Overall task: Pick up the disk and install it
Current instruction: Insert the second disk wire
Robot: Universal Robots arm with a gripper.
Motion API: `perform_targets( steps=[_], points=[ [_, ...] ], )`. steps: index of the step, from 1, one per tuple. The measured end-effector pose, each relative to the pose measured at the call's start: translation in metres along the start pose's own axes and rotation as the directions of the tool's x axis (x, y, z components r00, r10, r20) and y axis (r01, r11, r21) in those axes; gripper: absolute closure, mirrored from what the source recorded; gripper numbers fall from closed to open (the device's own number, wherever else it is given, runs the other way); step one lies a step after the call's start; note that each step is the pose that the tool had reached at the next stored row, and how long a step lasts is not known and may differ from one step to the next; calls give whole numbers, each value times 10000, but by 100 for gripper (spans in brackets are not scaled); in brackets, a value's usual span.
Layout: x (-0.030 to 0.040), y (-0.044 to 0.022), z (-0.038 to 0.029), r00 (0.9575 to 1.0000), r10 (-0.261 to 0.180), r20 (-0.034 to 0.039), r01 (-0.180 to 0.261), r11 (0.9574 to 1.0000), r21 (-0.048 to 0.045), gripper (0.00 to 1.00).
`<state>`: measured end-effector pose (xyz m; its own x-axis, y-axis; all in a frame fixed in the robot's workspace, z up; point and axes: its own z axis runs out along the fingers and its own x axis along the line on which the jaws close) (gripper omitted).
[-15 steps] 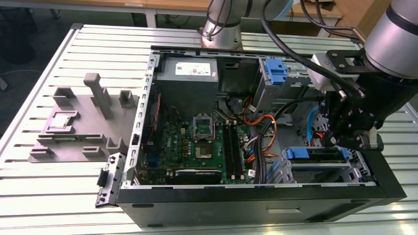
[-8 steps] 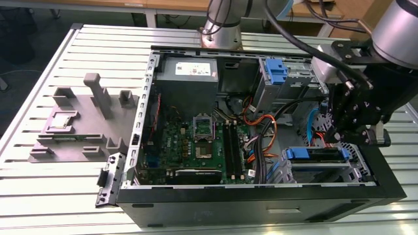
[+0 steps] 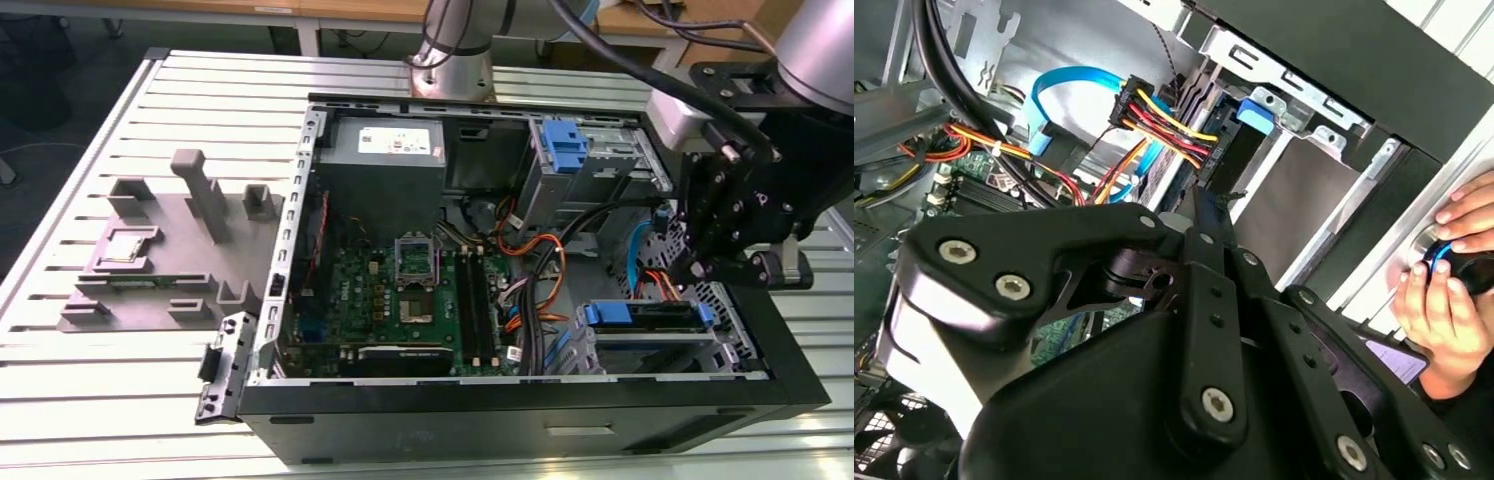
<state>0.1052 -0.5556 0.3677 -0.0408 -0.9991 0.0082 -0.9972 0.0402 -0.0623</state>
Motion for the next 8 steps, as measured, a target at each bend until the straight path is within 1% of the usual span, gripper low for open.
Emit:
perform_targets(
  steps=[3, 8],
  points=[
    [1, 27, -3, 10000, -1, -5, 1, 10000, -1, 90],
    [-1, 30, -8, 10000, -1, -3, 1, 10000, 0, 90]
  ],
)
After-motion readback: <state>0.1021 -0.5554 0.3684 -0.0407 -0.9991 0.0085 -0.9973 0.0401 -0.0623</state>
